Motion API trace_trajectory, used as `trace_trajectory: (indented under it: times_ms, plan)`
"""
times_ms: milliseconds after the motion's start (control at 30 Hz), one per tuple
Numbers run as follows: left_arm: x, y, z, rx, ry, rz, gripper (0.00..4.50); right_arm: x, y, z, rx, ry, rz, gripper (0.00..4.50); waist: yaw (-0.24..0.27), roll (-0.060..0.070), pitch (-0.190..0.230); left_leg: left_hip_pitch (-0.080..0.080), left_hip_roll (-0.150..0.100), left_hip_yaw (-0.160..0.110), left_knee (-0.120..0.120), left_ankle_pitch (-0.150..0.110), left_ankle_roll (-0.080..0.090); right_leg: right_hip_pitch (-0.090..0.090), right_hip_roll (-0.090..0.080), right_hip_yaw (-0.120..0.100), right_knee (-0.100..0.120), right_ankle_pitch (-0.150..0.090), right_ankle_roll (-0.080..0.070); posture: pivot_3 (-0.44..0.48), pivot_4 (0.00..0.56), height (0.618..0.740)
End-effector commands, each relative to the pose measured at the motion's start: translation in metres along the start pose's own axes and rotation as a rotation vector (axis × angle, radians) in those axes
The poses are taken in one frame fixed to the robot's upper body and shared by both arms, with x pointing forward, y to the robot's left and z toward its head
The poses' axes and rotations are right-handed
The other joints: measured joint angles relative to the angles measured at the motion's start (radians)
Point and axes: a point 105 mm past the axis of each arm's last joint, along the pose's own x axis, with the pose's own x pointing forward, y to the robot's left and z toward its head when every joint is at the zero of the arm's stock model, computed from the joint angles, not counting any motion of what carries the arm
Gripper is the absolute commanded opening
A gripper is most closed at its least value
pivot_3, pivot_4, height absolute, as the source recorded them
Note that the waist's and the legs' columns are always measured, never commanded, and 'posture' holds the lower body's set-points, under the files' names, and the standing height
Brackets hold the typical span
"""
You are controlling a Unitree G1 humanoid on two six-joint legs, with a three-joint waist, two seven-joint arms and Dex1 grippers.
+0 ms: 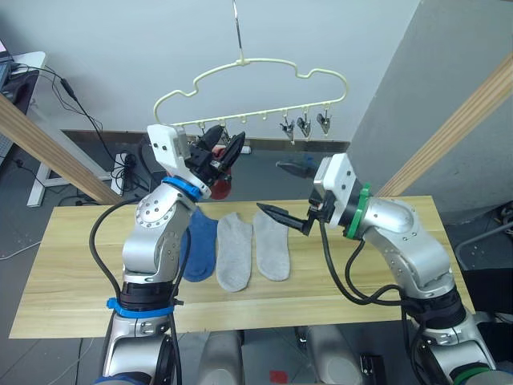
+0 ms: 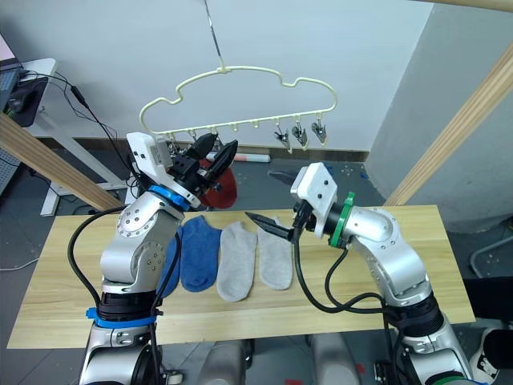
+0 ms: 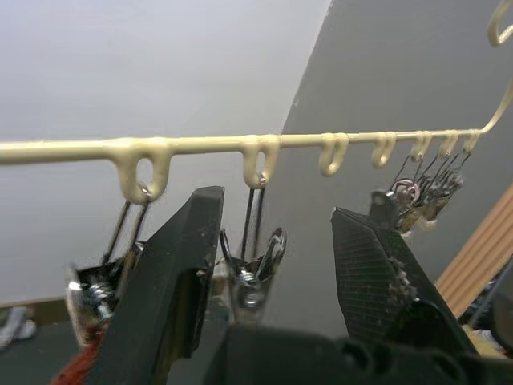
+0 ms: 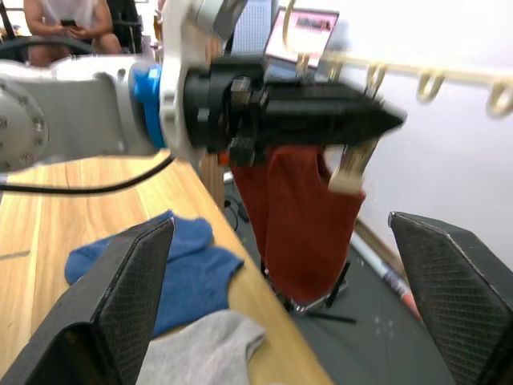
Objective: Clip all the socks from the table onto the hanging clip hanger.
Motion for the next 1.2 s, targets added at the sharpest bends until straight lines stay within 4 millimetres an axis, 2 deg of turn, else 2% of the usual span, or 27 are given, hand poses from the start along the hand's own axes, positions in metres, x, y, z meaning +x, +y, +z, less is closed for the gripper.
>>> trace_trajectory:
  times_ms: [33, 200, 1200]
  plan:
    - [0.0006, 0.0012, 0.0038, 0.057, -0.020, 0.021, 2.43, -0.0040, -0.0012, 0.0124, -0.007, -0.041, 0.022, 4.50, 0.000, 0.000, 0.000, 0.000, 0.000, 0.000, 0.000, 0.000, 0.000, 0.000, 0.000, 0.000, 0.000, 0.000, 0.000, -0.072, 0.308, 0.735]
    - [0.0027, 0.0021, 0.0001, 0.111, 0.001, 0.037, 2.43, -0.0049, -0.0022, 0.0141, 0.013, -0.043, 0.039, 4.50, 0.000, 0.000, 0.000, 0.000, 0.000, 0.000, 0.000, 0.000, 0.000, 0.000, 0.000, 0.000, 0.000, 0.000, 0.000, -0.070, 0.306, 0.735]
    - [0.0097, 0.0013, -0.0028, 0.096, 0.014, 0.076, 2.43, -0.0087, -0.0097, 0.0220, 0.023, -0.054, 0.084, 4.50, 0.000, 0.000, 0.000, 0.000, 0.000, 0.000, 0.000, 0.000, 0.000, 0.000, 0.000, 0.000, 0.000, 0.000, 0.000, -0.076, 0.292, 0.735]
